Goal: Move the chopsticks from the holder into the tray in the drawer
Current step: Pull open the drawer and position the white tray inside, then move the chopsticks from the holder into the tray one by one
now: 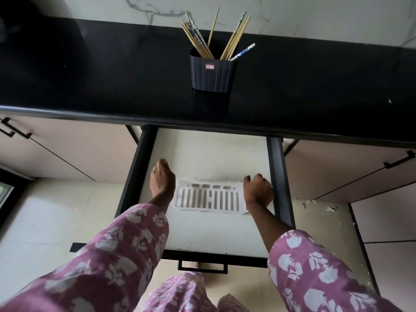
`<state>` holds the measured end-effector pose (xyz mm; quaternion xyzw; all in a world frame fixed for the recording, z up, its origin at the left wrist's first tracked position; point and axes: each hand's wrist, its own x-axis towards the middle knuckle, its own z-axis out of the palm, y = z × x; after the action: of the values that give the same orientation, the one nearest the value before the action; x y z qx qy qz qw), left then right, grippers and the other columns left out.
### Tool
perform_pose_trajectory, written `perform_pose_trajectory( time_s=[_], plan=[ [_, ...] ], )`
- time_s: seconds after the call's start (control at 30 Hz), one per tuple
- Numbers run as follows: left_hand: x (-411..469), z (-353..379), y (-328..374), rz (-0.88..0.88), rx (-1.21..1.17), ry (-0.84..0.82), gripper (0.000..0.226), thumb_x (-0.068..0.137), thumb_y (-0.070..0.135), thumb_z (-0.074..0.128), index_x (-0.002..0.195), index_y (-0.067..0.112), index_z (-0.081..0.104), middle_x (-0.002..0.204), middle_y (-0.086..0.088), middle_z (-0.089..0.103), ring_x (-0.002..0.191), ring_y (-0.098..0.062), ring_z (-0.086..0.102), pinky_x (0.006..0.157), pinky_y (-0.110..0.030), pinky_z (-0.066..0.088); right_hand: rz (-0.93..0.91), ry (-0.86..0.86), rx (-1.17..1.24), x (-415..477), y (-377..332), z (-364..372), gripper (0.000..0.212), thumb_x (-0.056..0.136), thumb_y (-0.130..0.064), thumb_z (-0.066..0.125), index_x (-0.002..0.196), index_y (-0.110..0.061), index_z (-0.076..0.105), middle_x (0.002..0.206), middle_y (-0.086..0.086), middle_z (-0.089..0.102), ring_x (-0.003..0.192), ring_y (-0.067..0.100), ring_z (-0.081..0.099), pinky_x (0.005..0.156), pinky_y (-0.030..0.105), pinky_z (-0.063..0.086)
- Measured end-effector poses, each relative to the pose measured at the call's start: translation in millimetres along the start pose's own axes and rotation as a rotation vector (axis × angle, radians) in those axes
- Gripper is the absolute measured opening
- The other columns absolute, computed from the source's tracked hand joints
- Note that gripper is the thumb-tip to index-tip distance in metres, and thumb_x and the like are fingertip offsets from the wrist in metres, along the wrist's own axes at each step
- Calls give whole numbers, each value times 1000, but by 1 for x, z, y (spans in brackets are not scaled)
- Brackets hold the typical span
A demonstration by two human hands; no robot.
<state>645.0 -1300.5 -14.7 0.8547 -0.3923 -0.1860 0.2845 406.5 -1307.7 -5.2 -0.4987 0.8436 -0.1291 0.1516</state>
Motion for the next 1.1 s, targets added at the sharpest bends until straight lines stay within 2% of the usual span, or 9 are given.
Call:
perform_pose_trajectory(
  time_s=[0.13,0.27,0.37,0.43,0.57,0.67,0.77,0.9,1.1],
  plan=[
    [47,-29,38,268,-19,53,35,97,21,30,123,12,53,128,-10,53,117,-28,46,95,-38,41,-231,216,148,28,-52,-33,29,91,-28,53,90,-2,65,87,22,69,85,38,64,60,32,43],
    [90,-43,64,442,61,-9,35,96,20,39,127,6,51,131,-15,51,121,-34,46,100,-39,37,-446,289,185,62,-116,-65,23,92,-24,53,91,-3,63,96,21,67,94,38,61,68,39,48],
    [118,-39,72,384,242,-223,56,97,32,42,147,12,26,154,-13,23,143,-33,17,115,-41,18,-609,274,130,91,-162,-79,23,92,-20,54,106,-3,60,113,19,61,111,36,54,86,39,46],
    [128,-33,75,341,343,-298,65,96,44,40,151,23,13,159,-10,6,146,-32,2,118,-43,6,-729,285,50,107,-186,-83,30,91,-18,56,115,-1,56,123,20,56,118,35,50,98,38,42],
    [143,-28,87,406,517,-336,69,91,63,30,149,36,5,160,-4,-6,145,-33,-11,115,-51,-7,-880,343,-102,134,-225,-85,47,91,-21,58,131,1,46,133,19,51,128,31,44,112,36,31],
    [152,-32,102,297,480,-457,84,79,79,29,148,41,2,158,1,-15,142,-35,-21,110,-60,-9,-913,301,-191,149,-244,-82,48,95,-22,50,136,-1,39,138,17,47,133,30,38,116,36,24],
    [157,-34,118,182,471,-573,101,66,88,38,146,45,-6,155,2,-27,137,-40,-30,105,-66,-11,-879,284,-192,155,-254,-82,38,97,-13,45,133,-1,44,132,16,54,126,30,46,110,36,32],
    [159,-31,125,159,502,-623,111,58,89,48,141,51,-15,149,10,-38,133,-43,-36,101,-71,-10,-787,287,-107,160,-258,-83,30,94,-2,43,121,-3,56,121,16,61,115,29,53,98,34,44],
    [162,-32,126,143,509,-648,113,56,87,52,140,53,-16,147,13,-40,132,-44,-36,101,-73,-8,-762,322,-81,158,-251,-85,29,92,3,44,116,-2,60,116,18,63,110,31,56,91,35,48]
  ],
)
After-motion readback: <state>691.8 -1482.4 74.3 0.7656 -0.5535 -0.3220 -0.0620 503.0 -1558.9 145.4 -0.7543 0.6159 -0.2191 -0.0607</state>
